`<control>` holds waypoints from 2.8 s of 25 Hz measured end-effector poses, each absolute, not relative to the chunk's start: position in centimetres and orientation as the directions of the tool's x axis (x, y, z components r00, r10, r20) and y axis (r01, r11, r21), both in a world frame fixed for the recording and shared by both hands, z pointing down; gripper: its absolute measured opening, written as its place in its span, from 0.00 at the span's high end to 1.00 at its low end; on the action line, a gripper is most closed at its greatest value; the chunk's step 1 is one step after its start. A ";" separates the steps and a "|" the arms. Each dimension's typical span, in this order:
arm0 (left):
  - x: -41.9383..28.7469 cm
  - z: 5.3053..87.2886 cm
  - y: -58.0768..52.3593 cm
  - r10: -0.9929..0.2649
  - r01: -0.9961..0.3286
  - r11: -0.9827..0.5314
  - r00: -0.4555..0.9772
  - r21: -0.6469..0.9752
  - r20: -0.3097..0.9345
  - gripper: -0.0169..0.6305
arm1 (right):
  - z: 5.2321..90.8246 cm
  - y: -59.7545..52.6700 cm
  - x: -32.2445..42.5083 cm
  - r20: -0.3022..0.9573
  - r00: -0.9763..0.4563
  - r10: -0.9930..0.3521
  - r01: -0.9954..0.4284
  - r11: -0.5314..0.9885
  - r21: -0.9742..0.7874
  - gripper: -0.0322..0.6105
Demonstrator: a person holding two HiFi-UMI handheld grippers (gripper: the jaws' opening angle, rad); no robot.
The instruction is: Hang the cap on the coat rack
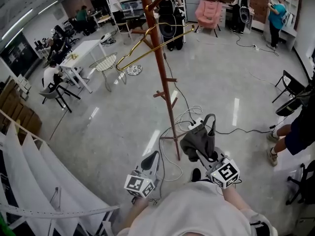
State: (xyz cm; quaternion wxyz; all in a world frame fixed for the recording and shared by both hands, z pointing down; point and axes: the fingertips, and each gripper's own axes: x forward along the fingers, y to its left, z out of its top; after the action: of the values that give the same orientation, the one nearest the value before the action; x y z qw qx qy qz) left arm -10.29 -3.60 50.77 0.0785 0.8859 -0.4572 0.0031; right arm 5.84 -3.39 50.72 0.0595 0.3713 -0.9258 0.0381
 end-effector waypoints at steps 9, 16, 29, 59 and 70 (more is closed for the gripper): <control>-5.7 49.2 -12.3 -0.867 -0.863 -0.489 0.497 0.129 0.043 0.96 | 49.7 -12.2 8.4 0.150 -0.812 -0.565 -0.569 0.822 0.016 0.93; -6.1 49.7 -15.1 -0.876 -0.873 -0.467 0.479 0.140 0.059 0.96 | 49.9 -15.2 7.3 0.159 -0.842 -0.515 -0.517 0.855 0.035 0.93; -9.1 49.8 -18.8 -0.828 -0.827 -0.541 0.556 0.152 0.076 0.96 | 49.8 -18.3 3.0 0.185 -0.824 -0.536 -0.543 0.840 0.016 0.93; -12.7 50.8 -20.3 -0.858 -0.860 -0.483 0.502 0.167 0.105 0.96 | 54.6 -28.1 -0.1 0.357 -0.913 -0.197 -0.209 0.978 0.006 0.92; -13.7 51.2 -20.7 -0.868 -0.869 -0.463 0.485 0.175 0.109 0.96 | 57.8 -30.0 -2.4 0.399 -0.896 -0.193 -0.226 0.973 -0.038 0.93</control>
State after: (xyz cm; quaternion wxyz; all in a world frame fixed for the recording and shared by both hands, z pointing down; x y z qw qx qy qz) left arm -13.74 -20.70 51.22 0.1035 0.8553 -0.5077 0.0020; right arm -2.38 -30.04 57.76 0.2004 0.1077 -0.9729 0.0416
